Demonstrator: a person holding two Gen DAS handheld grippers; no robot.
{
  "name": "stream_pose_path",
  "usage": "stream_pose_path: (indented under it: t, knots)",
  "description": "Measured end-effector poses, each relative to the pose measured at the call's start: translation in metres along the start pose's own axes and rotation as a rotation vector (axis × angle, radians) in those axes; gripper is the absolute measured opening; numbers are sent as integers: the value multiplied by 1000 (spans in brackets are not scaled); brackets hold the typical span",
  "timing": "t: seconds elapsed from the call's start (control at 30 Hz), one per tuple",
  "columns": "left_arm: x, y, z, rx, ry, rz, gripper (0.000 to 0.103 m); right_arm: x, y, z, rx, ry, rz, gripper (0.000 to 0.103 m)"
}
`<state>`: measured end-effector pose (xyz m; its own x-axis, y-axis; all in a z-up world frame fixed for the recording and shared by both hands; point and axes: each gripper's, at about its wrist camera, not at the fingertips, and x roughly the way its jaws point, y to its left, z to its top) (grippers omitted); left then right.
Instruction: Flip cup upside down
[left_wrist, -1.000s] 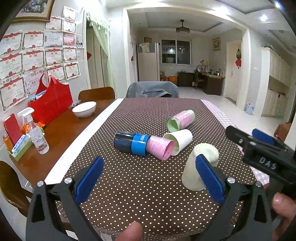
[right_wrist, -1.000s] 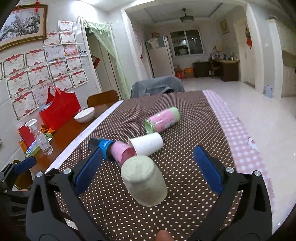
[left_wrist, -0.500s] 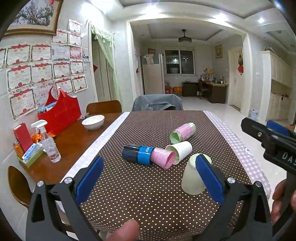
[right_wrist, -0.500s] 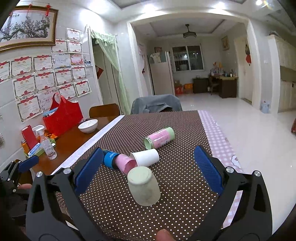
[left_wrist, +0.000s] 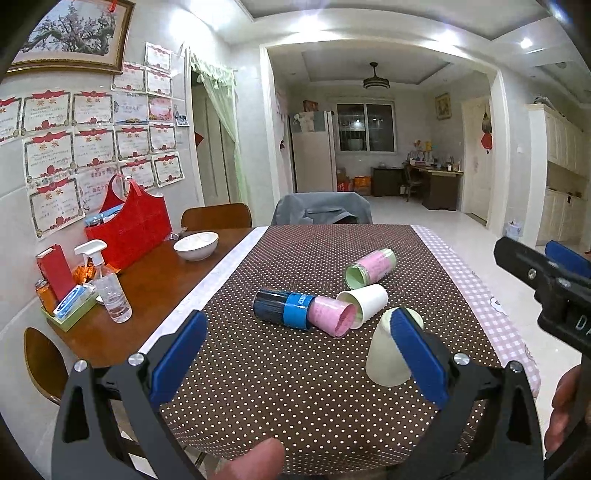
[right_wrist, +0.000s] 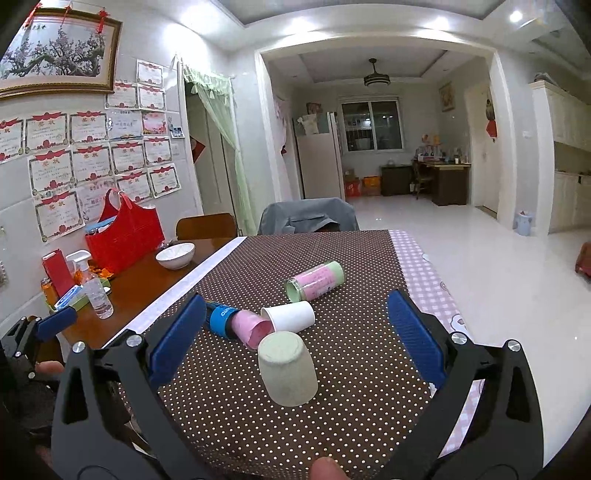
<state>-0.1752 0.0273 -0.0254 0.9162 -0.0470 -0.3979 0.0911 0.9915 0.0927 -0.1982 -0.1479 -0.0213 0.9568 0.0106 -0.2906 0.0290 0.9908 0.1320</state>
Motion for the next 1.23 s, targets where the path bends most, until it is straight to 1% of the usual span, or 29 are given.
stream_pose_path:
  t: [0.6,0.87,1.23]
  knots:
    - [-7,0,2,-16,-17,-2,98,-3,4,-2,-2,4,-10,97]
    - [-10,0,0,-17,-41,2,98,0,2,-4,8,17,-4,97]
    - [-6,-1,1,-13,-16,27,98,2,2,-5,13,21,2,97]
